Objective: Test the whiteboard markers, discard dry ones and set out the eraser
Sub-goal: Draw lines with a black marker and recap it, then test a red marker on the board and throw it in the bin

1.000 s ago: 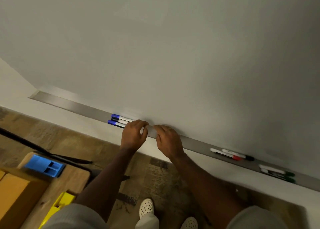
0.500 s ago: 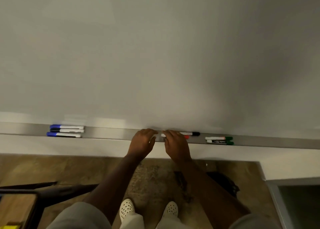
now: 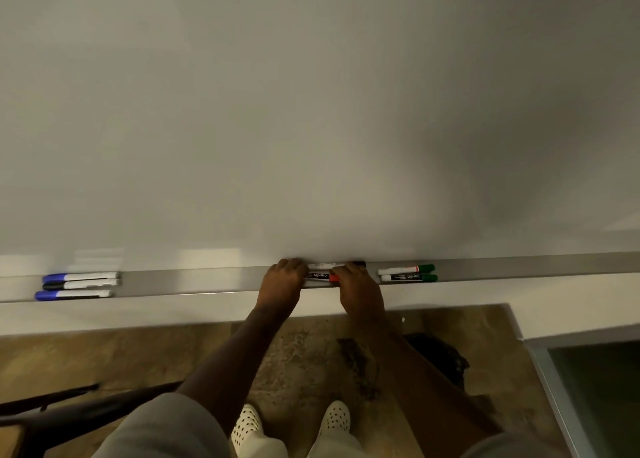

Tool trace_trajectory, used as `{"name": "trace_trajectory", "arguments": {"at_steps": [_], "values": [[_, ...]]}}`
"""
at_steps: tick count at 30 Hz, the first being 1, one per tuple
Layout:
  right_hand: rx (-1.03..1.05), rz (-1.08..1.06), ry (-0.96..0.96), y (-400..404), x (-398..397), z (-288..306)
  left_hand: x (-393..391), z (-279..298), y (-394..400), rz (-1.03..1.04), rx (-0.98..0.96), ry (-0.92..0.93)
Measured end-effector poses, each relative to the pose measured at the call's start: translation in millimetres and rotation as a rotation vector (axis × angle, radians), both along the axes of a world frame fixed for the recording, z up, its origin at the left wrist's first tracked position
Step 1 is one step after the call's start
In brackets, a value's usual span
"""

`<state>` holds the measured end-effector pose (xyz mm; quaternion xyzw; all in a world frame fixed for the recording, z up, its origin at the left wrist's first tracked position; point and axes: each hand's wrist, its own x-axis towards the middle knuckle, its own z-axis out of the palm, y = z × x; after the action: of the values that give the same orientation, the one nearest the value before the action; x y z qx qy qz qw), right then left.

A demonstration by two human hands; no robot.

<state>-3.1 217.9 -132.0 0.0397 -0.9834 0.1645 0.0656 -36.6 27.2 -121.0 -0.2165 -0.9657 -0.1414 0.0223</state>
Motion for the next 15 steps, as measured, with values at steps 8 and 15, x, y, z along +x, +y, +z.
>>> {"name": "trace_trajectory", "arguments": {"at_steps": [8,15], "values": [[-0.186,0.016,0.039,10.6,-6.5,13.5,-10.4,18.2,-0.7,-0.06,-0.028,-0.02],[-0.941,-0.216,0.075,10.7,-6.0,106.7,-4.9,72.2,-1.9,0.055,0.563,-0.215]]}}
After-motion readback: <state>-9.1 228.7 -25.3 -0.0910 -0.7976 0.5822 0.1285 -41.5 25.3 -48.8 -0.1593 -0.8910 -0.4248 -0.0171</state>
